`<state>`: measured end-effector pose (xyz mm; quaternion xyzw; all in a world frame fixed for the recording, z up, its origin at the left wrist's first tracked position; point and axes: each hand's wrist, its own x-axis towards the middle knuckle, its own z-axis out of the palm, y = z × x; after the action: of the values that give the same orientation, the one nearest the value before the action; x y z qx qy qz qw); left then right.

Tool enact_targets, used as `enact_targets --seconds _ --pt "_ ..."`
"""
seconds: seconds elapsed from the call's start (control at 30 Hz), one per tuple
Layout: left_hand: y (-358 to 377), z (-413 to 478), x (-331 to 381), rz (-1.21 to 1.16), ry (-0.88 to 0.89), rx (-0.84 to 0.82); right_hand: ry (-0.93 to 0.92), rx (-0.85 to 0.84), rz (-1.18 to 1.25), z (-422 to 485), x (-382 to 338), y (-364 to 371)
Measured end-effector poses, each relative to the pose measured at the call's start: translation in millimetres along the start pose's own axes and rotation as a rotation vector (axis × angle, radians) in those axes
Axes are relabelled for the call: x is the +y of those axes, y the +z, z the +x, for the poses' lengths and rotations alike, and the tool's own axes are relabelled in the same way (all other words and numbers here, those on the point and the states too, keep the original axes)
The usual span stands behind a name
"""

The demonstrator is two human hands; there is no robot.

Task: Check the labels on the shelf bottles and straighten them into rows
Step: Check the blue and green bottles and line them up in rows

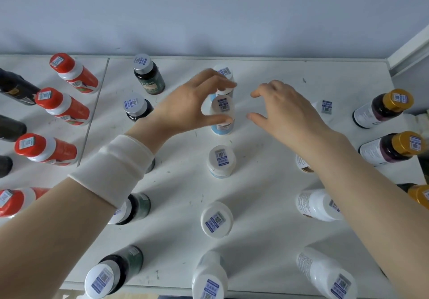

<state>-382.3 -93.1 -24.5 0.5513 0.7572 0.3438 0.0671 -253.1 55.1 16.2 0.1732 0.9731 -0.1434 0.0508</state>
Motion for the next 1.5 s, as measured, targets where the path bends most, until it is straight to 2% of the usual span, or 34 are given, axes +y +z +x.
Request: enact_targets --seconds 0.1,0.17,0.27,0.33,0.4,0.47,0.57,0.63,0.73,0.8,0.93,1.0,1.1,1.17,1.23,1.37,1.5 --pt "-4.2 16.0 -6.2 0.054 -0.063 0.191 -0.005 0.029 0.013 3.1 0.4 -2.6" --pt "-1.7 31.3 -11.2 0.128 -0.208 0.143 -0.008 0.036 0.02 5.3 -0.1 -2.8" --pt "2.5 49.3 -14.8 0.178 -0.395 -0.077 -0.012 0.048 0.034 7.0 -2.6 -1.7" --pt "-2.1 55.0 -12.7 0.155 -0.412 -0.063 -0.01 0.061 0.055 7.0 -2.8 -1.1" --pt "-14.9 54.8 -7.7 0.115 -0.391 0.048 -0.003 0.088 0.129 6.3 -2.2 -0.7" --pt "-33.0 48.9 0.5 0.018 -0.38 0.181 0.024 0.151 0.309 5.9 -2.2 -2.4" --pt "-56.0 32.3 21.3 -0.327 -0.346 0.3 0.115 0.189 0.627 5.6 -5.6 -9.9" --pt "-62.1 19.2 38.9 -0.572 -0.329 0.307 0.133 0.123 0.925 1.7 -11.4 -16.1" --pt "-59.1 -4.3 59.2 -0.794 -0.326 0.288 0.083 -0.08 1.436 -14.6 -18.0 -20.9" --pt "-55.1 -19.8 64.5 -0.86 -0.323 0.253 0.028 -0.116 1.56 -26.9 -18.5 -18.1" --pt "-45.4 -38.0 70.1 -0.847 -0.413 0.252 -0.038 -0.03 1.439 -43.0 -18.1 -2.6" --pt "-43.8 -42.1 73.3 -0.852 -0.433 0.268 -0.068 -0.004 1.456 -50.1 -22.9 3.1" --pt "-47.5 -51.0 75.4 -0.868 -0.338 0.252 -0.03 0.026 1.621 -59.0 -29.5 4.4" --pt "-48.7 -58.2 76.8 -0.864 -0.246 0.211 0.036 -0.029 1.68 -65.3 -33.1 2.3" --pt "-48.2 -63.7 80.2 -0.912 -0.254 0.181 0.012 -0.037 1.651 -71.7 -34.3 4.3" --pt "-45.0 -68.5 85.2 -0.902 -0.353 0.194 -0.097 0.115 1.51 -83.5 -34.5 7.7" --pt "-42.7 -73.5 86.5 -0.944 -0.317 0.227 -0.118 0.173 1.5 -90.3 -38.3 7.3"
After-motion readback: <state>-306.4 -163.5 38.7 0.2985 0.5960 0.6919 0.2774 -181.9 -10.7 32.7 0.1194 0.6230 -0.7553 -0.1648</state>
